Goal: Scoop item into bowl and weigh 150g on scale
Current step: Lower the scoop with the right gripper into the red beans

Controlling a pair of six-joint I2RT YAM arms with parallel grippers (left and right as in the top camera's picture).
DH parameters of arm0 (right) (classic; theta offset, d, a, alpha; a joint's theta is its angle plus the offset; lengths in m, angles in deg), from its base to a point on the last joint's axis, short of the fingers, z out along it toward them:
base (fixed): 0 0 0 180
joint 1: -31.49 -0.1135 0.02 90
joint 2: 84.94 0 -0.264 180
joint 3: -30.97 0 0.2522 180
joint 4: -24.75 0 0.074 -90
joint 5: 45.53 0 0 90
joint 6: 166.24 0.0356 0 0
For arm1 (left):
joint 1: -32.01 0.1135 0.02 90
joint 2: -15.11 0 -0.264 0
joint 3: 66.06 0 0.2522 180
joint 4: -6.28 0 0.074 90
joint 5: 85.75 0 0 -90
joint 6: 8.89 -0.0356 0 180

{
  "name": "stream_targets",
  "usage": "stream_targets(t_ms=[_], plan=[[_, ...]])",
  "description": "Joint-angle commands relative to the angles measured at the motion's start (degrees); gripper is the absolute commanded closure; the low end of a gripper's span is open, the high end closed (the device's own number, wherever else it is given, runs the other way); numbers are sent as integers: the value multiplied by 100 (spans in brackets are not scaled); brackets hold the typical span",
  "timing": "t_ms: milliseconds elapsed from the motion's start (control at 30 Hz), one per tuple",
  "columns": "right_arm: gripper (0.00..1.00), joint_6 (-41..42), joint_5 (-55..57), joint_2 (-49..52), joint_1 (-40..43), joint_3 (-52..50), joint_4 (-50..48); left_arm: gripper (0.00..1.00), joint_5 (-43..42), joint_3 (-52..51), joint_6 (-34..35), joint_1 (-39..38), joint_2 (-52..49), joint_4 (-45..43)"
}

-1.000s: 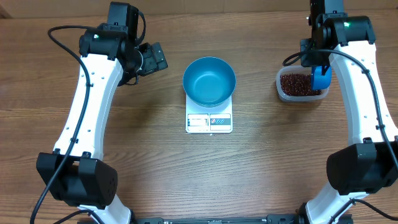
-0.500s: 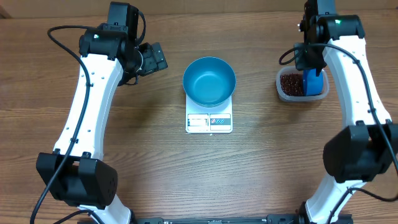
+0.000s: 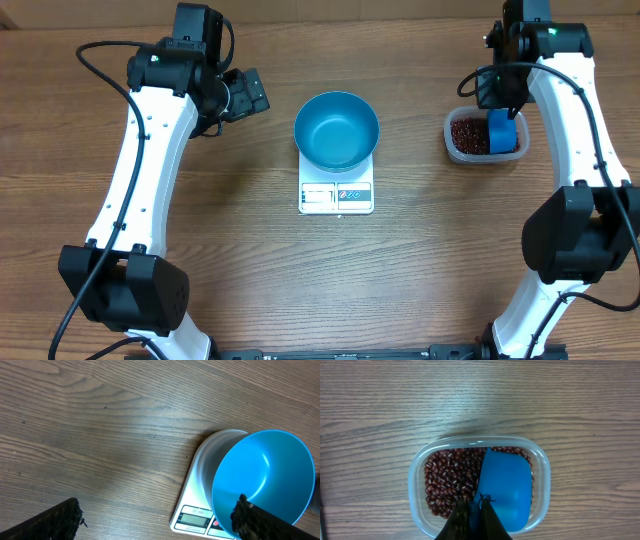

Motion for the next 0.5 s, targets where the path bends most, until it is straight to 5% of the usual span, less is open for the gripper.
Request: stream_targets(t_ms=[0, 467], plan=[[96, 13, 0, 334, 131, -90, 31, 0, 83, 114, -44, 9, 120, 17], [96, 173, 308, 337, 299, -92, 496, 1, 83, 114, -44, 9, 120, 17]])
